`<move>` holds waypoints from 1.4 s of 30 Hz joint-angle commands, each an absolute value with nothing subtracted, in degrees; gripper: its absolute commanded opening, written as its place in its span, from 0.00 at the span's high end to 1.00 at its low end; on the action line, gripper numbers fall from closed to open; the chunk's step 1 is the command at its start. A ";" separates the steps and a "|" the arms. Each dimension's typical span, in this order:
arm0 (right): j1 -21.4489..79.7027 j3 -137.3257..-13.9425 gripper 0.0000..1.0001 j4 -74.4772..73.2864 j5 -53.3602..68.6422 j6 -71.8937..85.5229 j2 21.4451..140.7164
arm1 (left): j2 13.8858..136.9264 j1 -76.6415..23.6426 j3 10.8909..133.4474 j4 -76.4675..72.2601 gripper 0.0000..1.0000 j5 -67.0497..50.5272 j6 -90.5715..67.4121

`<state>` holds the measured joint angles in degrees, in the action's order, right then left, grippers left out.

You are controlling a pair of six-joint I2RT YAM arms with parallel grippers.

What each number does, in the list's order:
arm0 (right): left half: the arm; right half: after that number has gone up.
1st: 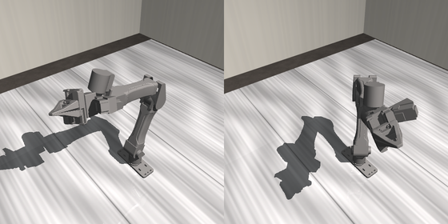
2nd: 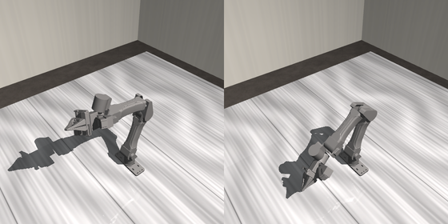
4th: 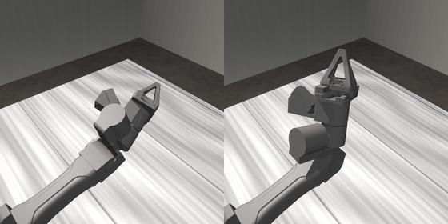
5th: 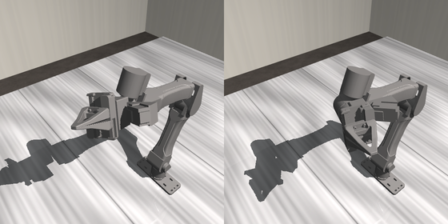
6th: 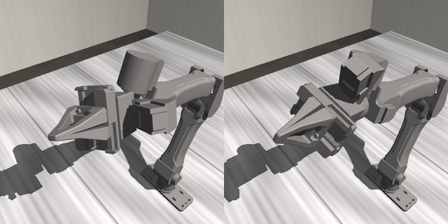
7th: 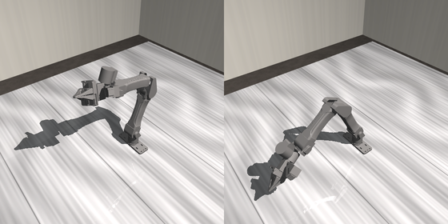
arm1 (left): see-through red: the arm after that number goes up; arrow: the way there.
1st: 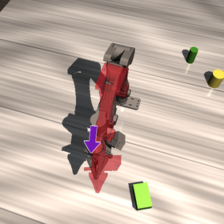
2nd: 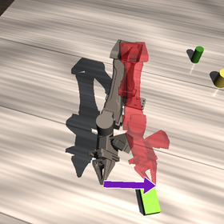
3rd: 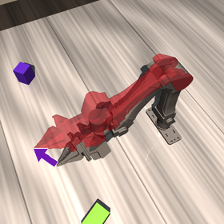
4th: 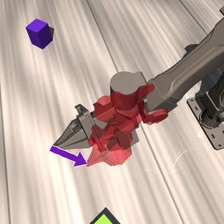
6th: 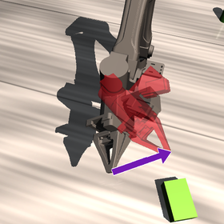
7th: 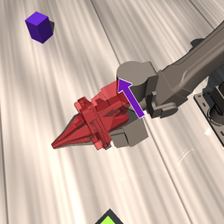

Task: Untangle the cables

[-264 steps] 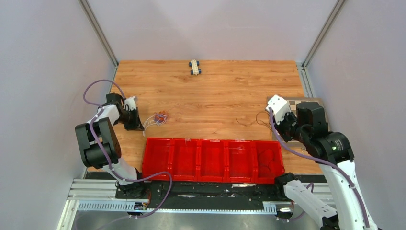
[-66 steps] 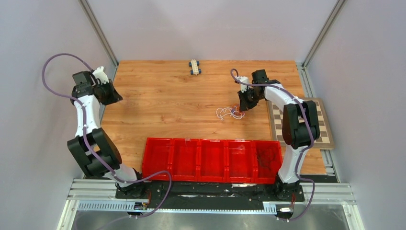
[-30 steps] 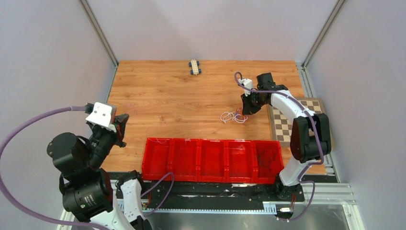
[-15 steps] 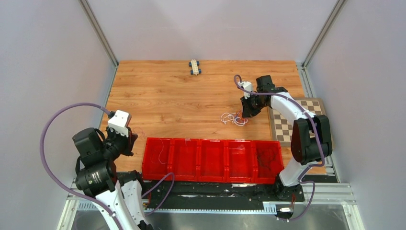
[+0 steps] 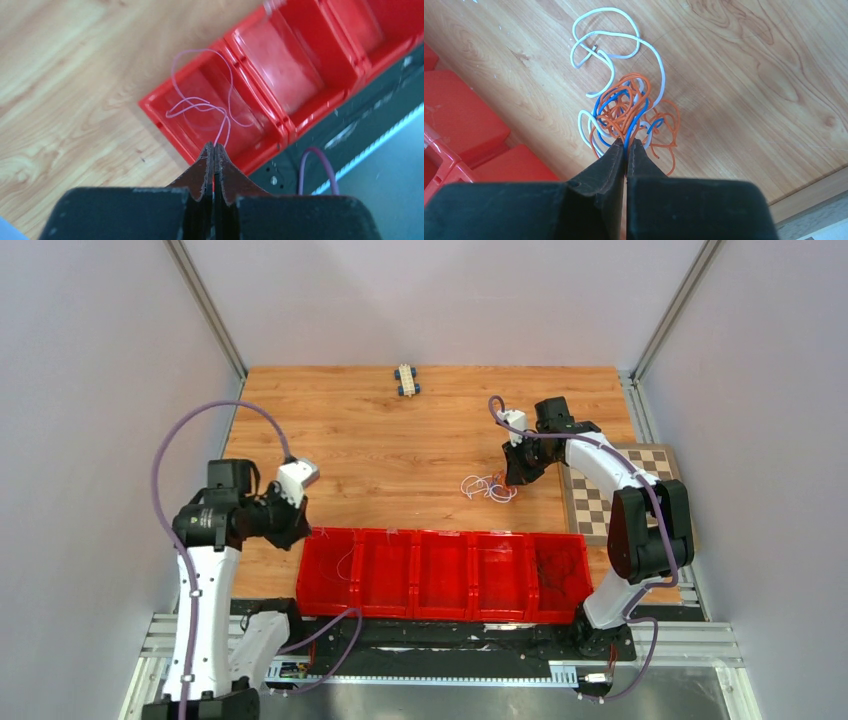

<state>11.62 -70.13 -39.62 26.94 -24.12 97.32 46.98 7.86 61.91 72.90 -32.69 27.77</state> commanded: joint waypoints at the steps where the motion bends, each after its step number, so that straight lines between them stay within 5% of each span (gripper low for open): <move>1: 11.91 -71.59 0.96 -38.32 28.29 -24.26 97.43 | 46.52 -1.53 57.95 74.81 1.00 -26.17 32.39; 8: 11.94 -71.28 0.96 -38.40 28.73 -24.17 97.63 | 47.21 -9.05 50.17 71.89 1.00 -19.10 33.04; 11: 11.93 -71.39 0.96 -38.32 28.81 -24.03 97.87 | 46.91 -11.60 46.74 68.39 0.93 -17.34 32.54; 15: 11.96 -71.86 0.96 -38.48 29.52 -23.79 97.92 | 49.15 -12.21 47.11 66.05 0.67 -17.15 31.76; 17: 11.90 -72.67 0.96 -38.82 30.60 -23.27 97.79 | 50.86 -12.16 50.39 66.67 0.35 -17.44 31.62; 19: 11.95 -73.78 0.95 -39.09 32.72 -22.58 97.50 | 52.05 -12.21 54.65 67.09 0.19 -18.77 32.02; 23: 12.22 -76.49 0.95 -39.17 39.13 -21.13 96.19 | 55.03 -12.14 63.76 62.72 0.04 -23.54 29.48; 27: 13.30 -79.44 0.98 -38.67 45.42 -18.95 95.20 | 61.70 -12.16 69.72 54.99 0.02 -32.74 22.52; 31: 16.17 -81.91 1.00 -37.07 48.22 -16.31 94.66 | 68.31 -13.25 69.61 43.58 0.12 -46.77 11.74; 42: 23.23 -85.50 1.00 -35.30 49.65 -11.77 95.18 | 82.25 -28.04 67.33 17.60 0.20 -47.61 -2.69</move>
